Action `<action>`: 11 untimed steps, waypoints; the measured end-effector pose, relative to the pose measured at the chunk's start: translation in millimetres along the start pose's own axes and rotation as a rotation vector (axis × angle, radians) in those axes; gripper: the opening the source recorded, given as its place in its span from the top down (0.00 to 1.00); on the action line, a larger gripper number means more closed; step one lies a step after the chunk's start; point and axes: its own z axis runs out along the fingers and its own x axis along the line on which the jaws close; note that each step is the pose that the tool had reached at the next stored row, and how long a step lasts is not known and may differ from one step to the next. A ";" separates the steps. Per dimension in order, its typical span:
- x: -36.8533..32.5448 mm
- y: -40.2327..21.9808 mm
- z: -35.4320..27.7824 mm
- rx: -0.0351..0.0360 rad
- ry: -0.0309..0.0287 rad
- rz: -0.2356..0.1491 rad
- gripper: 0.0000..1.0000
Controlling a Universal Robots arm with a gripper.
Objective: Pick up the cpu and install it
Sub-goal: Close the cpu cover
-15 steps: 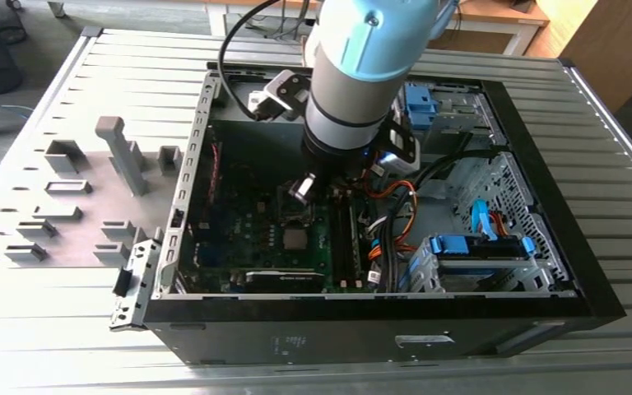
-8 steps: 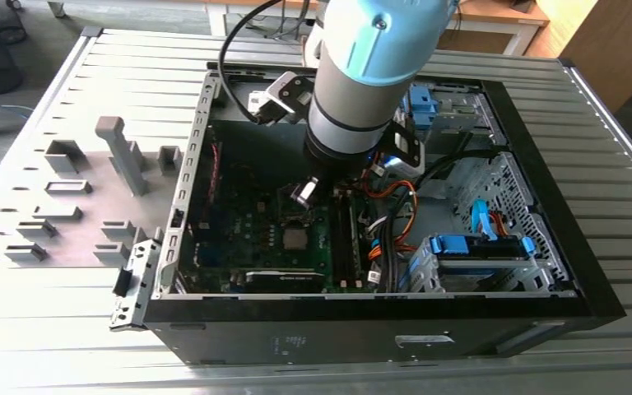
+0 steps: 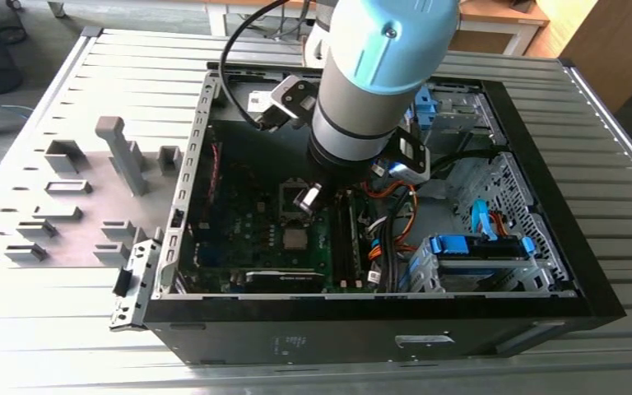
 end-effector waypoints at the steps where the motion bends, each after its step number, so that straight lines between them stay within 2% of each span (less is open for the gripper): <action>1: -0.3 -0.6 -0.1 -0.0004 -0.0004 0.000 0.89; 6: -1.3 -1.0 1.5 -0.0014 -0.0019 0.000 0.89; 11: -6.0 2.5 5.9 -0.0020 -0.0025 0.000 0.89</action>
